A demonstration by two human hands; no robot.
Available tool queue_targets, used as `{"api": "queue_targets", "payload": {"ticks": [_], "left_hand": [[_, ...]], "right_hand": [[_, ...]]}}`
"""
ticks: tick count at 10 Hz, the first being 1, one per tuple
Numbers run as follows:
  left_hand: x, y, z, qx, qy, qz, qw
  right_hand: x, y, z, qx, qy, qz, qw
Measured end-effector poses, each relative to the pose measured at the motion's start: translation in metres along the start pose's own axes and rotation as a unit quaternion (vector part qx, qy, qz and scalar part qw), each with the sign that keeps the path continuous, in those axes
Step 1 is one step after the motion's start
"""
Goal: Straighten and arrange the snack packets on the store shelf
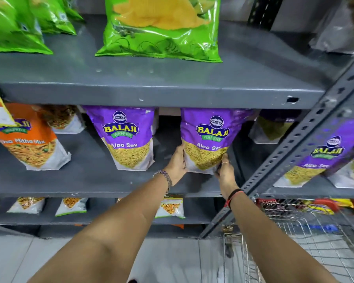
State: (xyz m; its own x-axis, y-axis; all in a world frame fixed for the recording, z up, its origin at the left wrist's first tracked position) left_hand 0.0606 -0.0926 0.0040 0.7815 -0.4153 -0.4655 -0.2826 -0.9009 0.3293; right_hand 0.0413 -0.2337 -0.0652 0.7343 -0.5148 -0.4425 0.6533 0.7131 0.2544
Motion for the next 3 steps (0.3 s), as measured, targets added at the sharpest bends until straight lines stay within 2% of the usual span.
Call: {"api": "queue_targets", "payload": {"ticks": [2,3], "left_hand": [[0.010,0.008,0.012,0.076,-0.006,-0.033,0.997],[-0.004,-0.015,0.020,0.226,0.110,-0.161,0.954]], "right_hand": [[0.002,-0.016,0.008,-0.084,-0.002,0.001,0.996],[-0.018,-0.021,0.014,-0.149,-0.041,-0.017,0.988]]}}
Point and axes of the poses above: each hand's wrist, its own x-axis towards the middle knuckle, its own y-axis out of the palm, z = x × y, the point moved 3 cm from there along x, towards the middle knuckle, and after that the axes turned 7 degrees about x, right-handed, at the moved point
